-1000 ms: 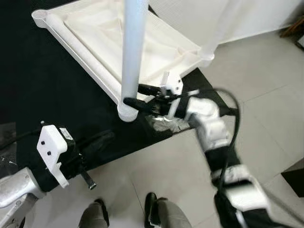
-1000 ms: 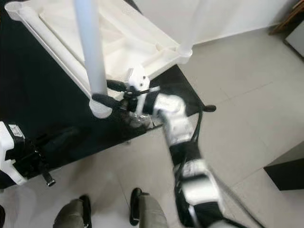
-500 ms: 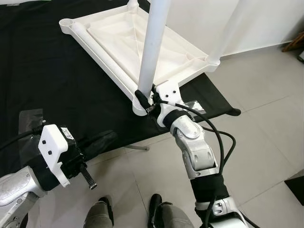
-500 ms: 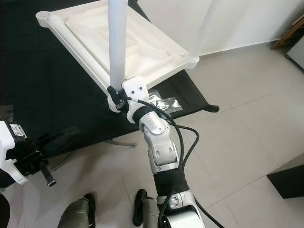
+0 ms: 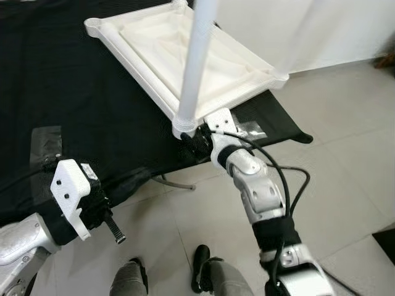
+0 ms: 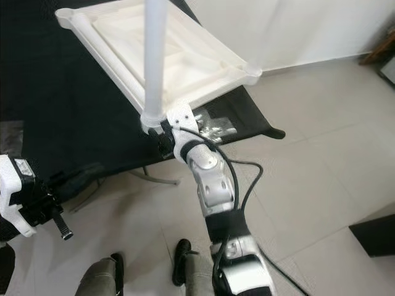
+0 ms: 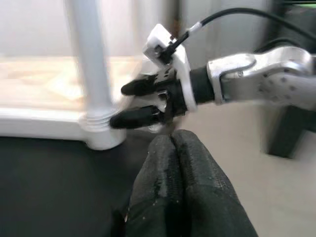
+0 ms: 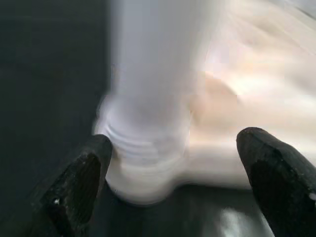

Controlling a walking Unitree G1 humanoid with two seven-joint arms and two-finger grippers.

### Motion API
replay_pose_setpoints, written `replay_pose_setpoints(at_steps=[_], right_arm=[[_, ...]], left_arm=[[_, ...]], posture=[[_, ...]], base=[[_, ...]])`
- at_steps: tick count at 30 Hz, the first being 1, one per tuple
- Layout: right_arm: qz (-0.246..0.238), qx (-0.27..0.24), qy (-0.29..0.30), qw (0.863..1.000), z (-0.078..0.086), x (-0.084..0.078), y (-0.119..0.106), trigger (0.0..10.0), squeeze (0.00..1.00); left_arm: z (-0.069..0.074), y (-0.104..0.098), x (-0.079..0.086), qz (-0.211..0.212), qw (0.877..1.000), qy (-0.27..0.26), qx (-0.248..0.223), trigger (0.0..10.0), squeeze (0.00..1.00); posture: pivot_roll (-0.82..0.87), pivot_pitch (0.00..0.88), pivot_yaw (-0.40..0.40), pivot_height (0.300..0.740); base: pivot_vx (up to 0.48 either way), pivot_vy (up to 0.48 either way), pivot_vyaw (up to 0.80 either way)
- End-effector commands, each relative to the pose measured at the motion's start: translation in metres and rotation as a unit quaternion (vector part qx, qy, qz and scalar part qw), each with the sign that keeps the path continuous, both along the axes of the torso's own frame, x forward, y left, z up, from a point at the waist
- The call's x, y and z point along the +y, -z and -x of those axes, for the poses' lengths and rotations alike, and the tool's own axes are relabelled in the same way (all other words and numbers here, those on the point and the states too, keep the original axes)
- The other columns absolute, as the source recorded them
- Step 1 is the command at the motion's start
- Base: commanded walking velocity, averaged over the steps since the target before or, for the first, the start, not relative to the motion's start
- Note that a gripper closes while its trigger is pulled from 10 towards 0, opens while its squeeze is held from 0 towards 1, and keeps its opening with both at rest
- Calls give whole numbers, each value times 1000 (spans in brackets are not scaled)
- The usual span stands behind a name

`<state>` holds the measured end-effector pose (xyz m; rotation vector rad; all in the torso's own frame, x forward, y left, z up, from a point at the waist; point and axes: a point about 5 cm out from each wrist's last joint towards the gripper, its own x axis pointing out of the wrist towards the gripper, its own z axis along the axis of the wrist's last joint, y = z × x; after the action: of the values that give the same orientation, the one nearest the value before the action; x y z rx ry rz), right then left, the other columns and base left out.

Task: Building children table

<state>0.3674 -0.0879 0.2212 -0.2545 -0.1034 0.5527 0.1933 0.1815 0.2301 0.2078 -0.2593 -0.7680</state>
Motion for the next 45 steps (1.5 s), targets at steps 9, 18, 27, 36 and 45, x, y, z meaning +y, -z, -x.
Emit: replay_pose_setpoints(at_steps=[9, 18, 27, 36, 45], right_arm=[[5, -67, -180, 981, -16, 8, -57, 10000, 0], [-1, -75, -180, 981, -27, 11, -68, 10000, 0], [-27, -60, -260, 963, -20, 15, -51, 10000, 0], [-36, -48, -275, 960, -23, 7, -44, 0, 0], [-34, -65, -285, 956, -25, 11, -64, 0, 0]], left_arm=[[-1, 3, 6, -4, 999, -49, -4, 10000, 0], [-8, -2, 16, -10, 993, -116, -26, 10000, 0], [-20, -1, 26, 1, 977, -212, -22, 10000, 0], [-25, -4, 23, 11, 977, -209, -31, 10000, 0], [-21, -6, 22, 11, 979, -199, -33, 10000, 0]], posture=[[129, 320, -150, 740], [142, 338, -153, 740], [142, 342, -153, 740], [137, 329, -148, 740], [148, 331, -153, 740]], base=[[0, 0, 0], [0, 0, 0], [0, 0, 0], [0, 0, 0], [0, 0, 0]])
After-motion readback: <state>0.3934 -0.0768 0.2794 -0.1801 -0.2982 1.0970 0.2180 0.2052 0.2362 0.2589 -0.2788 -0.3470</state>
